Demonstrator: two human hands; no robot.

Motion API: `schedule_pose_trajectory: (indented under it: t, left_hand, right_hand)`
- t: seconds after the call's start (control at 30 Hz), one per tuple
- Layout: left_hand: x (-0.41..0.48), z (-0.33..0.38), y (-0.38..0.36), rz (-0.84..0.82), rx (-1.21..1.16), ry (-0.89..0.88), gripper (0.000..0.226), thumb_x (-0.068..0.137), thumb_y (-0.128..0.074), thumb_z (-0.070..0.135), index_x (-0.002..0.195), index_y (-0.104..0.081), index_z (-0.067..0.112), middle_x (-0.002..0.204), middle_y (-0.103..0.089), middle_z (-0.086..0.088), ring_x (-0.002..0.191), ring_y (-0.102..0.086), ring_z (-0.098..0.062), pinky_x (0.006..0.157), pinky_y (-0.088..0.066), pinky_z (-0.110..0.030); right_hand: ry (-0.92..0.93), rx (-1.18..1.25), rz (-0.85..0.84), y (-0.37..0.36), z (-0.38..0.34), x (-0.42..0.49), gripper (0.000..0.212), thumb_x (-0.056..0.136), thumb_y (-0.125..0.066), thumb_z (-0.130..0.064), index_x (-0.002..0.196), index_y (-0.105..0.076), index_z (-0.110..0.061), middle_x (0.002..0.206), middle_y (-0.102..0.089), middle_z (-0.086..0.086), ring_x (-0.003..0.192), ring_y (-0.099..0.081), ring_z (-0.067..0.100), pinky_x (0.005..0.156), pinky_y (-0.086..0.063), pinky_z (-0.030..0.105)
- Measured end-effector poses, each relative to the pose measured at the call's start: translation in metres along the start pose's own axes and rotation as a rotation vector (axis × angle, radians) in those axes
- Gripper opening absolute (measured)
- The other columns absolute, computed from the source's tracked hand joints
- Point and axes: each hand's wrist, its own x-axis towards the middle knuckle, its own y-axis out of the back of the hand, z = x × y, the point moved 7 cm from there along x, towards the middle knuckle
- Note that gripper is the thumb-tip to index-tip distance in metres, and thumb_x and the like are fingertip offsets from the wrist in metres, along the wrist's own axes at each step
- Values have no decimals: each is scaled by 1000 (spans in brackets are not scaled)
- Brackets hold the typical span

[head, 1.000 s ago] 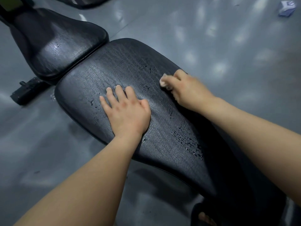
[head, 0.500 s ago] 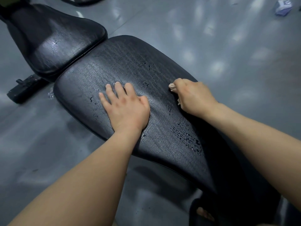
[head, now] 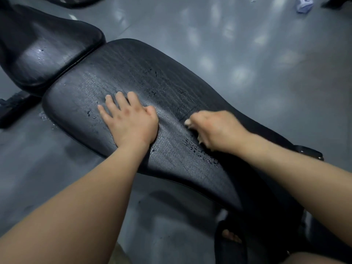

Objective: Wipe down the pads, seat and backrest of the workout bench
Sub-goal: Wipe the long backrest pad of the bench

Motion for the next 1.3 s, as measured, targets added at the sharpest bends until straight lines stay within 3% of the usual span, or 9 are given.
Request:
schedule_pose_trajectory:
  t: [0.17,0.27,0.37,0.57,0.67,0.77,1.0,1.2,1.3]
  left_hand:
    - [-1,-1,3,12,-17,7,49,86,-38,37,122,-52,7,140,-49,-19,140,-34,-44,118,-17,-62]
    - [-2,-1,3,13,-13,2,48,85,-39,37,121,-52,7,137,-50,-19,139,-35,-44,117,-18,-62]
    - [-2,0,4,7,-7,2,49,85,-38,38,121,-52,8,136,-50,-19,139,-35,-43,118,-18,-62]
    - [-2,0,4,-5,-7,1,51,86,-36,38,124,-51,7,137,-49,-20,139,-33,-43,118,-17,-61]
    - [-3,1,5,-11,-6,-7,52,87,-35,37,125,-50,6,138,-48,-21,140,-32,-43,118,-16,-62]
    - [-3,0,4,-16,-2,-11,53,87,-34,38,126,-49,5,139,-47,-22,140,-31,-43,118,-16,-62]
    - [-1,2,2,-49,6,-23,52,89,-37,36,127,-47,2,141,-43,-24,142,-27,-45,118,-13,-64]
    - [-5,15,8,-37,-47,-32,45,91,-42,30,125,-47,2,139,-44,-23,137,-32,-42,117,-15,-64]
    - [-20,48,6,-28,-79,-190,41,88,-46,31,122,-50,7,134,-47,-19,130,-38,-41,117,-19,-62]
  right_hand:
    - [223,21,-106,-3,-43,-28,19,99,-51,-35,115,-59,-28,108,-63,-12,83,-66,21,57,-50,29]
    - [42,13,-27,7,-8,-23,22,96,-59,-37,118,-61,-35,105,-64,-14,83,-66,15,61,-41,23]
    - [-78,9,127,14,5,-24,20,102,-54,-38,115,-65,-27,98,-66,-8,81,-67,21,62,-47,27]
    - [266,43,5,-5,-56,-72,31,94,-68,-28,125,-63,-23,110,-53,-9,75,-59,21,53,-44,28]
    - [91,-41,-10,0,-17,-75,30,98,-60,-37,127,-54,-33,101,-47,-9,70,-59,21,53,-36,26]
    - [-115,-53,70,8,10,-76,27,101,-53,-36,128,-56,-30,92,-52,-6,64,-58,27,49,-47,32]
    - [147,22,-40,-5,-33,-122,38,95,-60,-26,134,-56,-26,100,-48,-6,65,-54,24,45,-42,29]
    - [-217,-28,50,8,33,-111,39,96,-44,-36,132,-55,-28,97,-53,4,60,-55,34,47,-47,35]
    - [-105,-17,-8,-1,4,-125,35,99,-40,-32,130,-55,-26,100,-49,0,62,-54,31,45,-44,34]
